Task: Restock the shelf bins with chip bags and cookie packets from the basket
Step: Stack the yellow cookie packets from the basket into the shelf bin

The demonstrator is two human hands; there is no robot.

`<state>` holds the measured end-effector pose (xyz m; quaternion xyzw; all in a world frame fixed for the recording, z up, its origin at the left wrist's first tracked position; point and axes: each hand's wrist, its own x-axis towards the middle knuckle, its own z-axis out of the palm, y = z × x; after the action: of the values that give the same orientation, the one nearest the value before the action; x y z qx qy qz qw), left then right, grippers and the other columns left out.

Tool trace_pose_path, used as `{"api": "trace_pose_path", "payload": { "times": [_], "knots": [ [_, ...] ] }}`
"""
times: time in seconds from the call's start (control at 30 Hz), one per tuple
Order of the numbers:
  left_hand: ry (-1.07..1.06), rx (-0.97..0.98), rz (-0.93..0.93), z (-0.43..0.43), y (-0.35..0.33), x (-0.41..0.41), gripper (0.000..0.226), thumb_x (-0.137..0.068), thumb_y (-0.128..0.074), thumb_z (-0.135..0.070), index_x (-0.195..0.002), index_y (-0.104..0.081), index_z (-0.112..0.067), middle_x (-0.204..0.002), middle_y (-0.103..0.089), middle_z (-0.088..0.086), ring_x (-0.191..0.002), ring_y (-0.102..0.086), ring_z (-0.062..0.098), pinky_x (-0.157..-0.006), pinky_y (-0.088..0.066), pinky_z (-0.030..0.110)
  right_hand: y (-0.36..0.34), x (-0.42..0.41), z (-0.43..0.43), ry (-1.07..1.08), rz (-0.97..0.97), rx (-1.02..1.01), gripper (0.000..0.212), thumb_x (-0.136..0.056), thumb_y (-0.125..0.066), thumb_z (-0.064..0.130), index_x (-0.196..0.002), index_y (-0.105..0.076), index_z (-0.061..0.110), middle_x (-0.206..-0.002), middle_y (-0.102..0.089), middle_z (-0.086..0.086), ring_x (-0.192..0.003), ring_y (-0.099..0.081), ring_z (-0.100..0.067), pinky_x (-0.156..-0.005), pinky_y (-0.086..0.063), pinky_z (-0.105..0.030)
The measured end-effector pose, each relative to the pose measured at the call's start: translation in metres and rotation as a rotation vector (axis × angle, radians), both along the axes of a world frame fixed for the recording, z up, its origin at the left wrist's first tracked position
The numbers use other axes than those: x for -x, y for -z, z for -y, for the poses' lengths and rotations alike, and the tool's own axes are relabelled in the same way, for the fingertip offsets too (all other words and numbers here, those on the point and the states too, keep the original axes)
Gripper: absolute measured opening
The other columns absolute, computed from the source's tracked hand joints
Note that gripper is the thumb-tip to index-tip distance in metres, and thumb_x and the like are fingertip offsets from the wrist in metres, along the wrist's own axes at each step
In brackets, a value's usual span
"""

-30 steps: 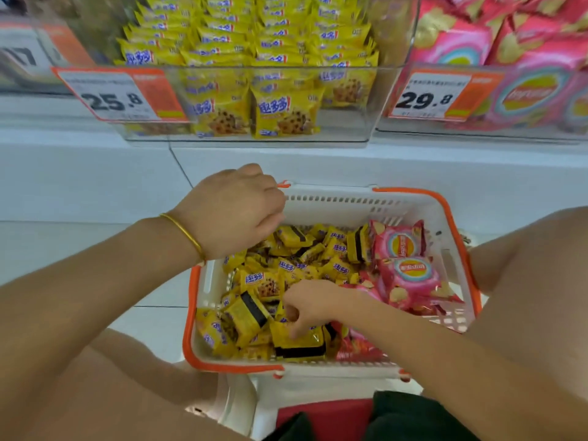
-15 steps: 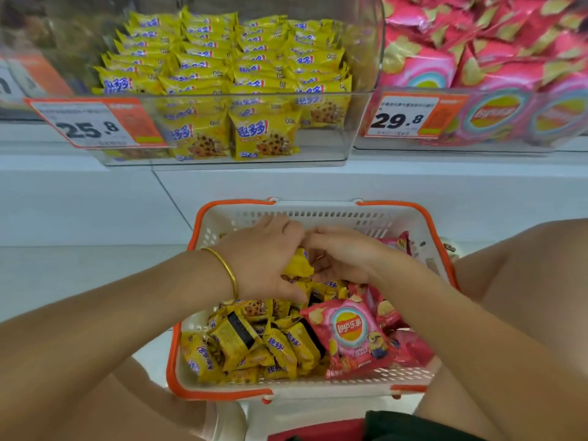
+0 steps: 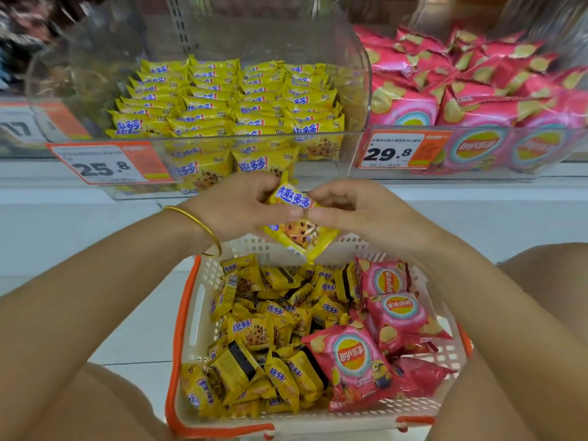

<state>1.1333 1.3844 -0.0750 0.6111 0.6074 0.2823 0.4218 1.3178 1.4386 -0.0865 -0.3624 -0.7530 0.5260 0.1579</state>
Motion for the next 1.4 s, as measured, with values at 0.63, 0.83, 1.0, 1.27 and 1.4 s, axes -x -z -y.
{"api": "trace_pose_path", "payload": {
  "times": [0.63,0.83,1.0,1.27,1.4],
  "knots": [
    [-0.134,-0.565,-0.711,-0.023,-0.011,0.025,0.056,-0.081,-0.031,-0.052,-0.112,-0.065,-0.018,-0.109,-0.066,0.003,-0.104,-0.056,0.029,-0.094,-0.042,0.046,-0.110,0.078,-0.082,-0.068,0.821,-0.893,0.035,-0.076,-0.075,0.024,-0.103,-0.064,0.005,-0.099,-0.060,-0.010,-0.091,-0.057,-0.029,-0.080,-0.050,-0.034],
    [-0.117,-0.542,-0.727,-0.022,-0.012,0.025,0.056,-0.082,-0.032,-0.050,-0.112,-0.065,-0.017,-0.105,-0.066,0.004,-0.099,-0.057,0.030,-0.090,-0.043,0.047,-0.097,0.088,-0.085,-0.226,0.979,-0.832,0.042,-0.086,-0.068,0.019,-0.122,-0.059,-0.001,-0.127,-0.057,-0.012,-0.073,-0.053,-0.028,-0.032,-0.039,-0.015],
    [-0.105,-0.556,-0.725,-0.021,-0.012,0.024,0.054,-0.083,-0.034,-0.047,-0.112,-0.065,-0.015,-0.103,-0.067,0.005,-0.098,-0.059,0.031,-0.088,-0.045,0.049,-0.081,0.087,-0.094,-0.383,1.072,-0.944,0.004,-0.085,-0.057,0.002,-0.087,-0.058,-0.001,-0.079,-0.054,-0.014,-0.082,-0.050,-0.032,-0.054,-0.034,-0.029],
    [-0.091,-0.557,-0.706,-0.022,-0.009,0.026,0.054,-0.084,-0.034,-0.047,-0.113,-0.065,-0.014,-0.107,-0.066,0.006,-0.101,-0.058,0.032,-0.090,-0.044,0.048,-0.075,0.084,-0.099,-0.456,1.123,-1.033,0.020,-0.087,-0.047,-0.007,-0.096,-0.044,0.010,-0.073,-0.038,-0.003,-0.069,-0.040,-0.024,-0.048,-0.024,-0.027],
    [-0.092,-0.726,-0.690,-0.015,-0.008,0.027,0.038,-0.087,-0.045,-0.032,-0.115,-0.062,-0.012,-0.114,-0.063,0.005,-0.108,-0.056,0.030,-0.092,-0.043,0.047,-0.079,0.085,-0.098,-0.466,1.137,-0.982,0.027,-0.084,-0.067,0.008,-0.106,-0.056,-0.001,-0.096,-0.062,-0.013,-0.084,-0.056,-0.030,-0.055,-0.038,-0.028]
  ]
}}
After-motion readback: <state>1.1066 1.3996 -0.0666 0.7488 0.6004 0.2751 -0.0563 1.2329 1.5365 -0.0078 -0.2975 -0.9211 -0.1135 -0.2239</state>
